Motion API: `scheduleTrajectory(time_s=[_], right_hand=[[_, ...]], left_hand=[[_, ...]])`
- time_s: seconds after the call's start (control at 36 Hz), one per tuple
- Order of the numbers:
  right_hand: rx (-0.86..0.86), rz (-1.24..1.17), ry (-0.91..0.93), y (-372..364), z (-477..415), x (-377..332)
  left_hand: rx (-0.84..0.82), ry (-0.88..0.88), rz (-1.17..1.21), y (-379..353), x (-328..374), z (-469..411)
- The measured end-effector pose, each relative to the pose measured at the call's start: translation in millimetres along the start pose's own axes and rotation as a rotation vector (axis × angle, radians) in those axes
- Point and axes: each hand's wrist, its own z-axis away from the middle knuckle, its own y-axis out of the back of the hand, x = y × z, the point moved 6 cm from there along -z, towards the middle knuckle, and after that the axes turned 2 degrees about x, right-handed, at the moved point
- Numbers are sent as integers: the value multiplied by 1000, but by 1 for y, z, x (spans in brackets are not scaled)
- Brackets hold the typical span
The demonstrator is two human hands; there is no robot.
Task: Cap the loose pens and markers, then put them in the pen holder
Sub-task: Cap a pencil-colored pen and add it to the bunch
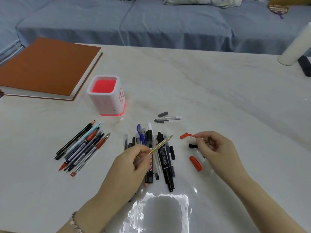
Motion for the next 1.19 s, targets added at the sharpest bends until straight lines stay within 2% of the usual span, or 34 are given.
scheduleTrajectory(time_s=[0.08, 0.17, 0.31, 0.5, 0.75, 1.03, 1.19], right_hand=[[-5, -265, -106, 0, 12, -1], [-36, -421, -184, -3, 18, 0], [5, -463, -186, -2, 20, 1], [-67, -612, -228, -11, 22, -2], [-98, -675, -241, -16, 24, -6], [-162, -612, -209, -25, 31, -9], [-187, -589, -165, -42, 39, -14]], left_hand=[[-15, -12, 9, -2, 4, 2], [-26, -10, 5, -3, 3, 4], [-36, 10, 28, -5, 1, 7], [-42, 24, 57, -4, 2, 13], [-56, 21, 43, -3, 2, 16], [-62, -77, 8, -2, 7, 19], [-14, -54, 61, 1, 10, 21]])
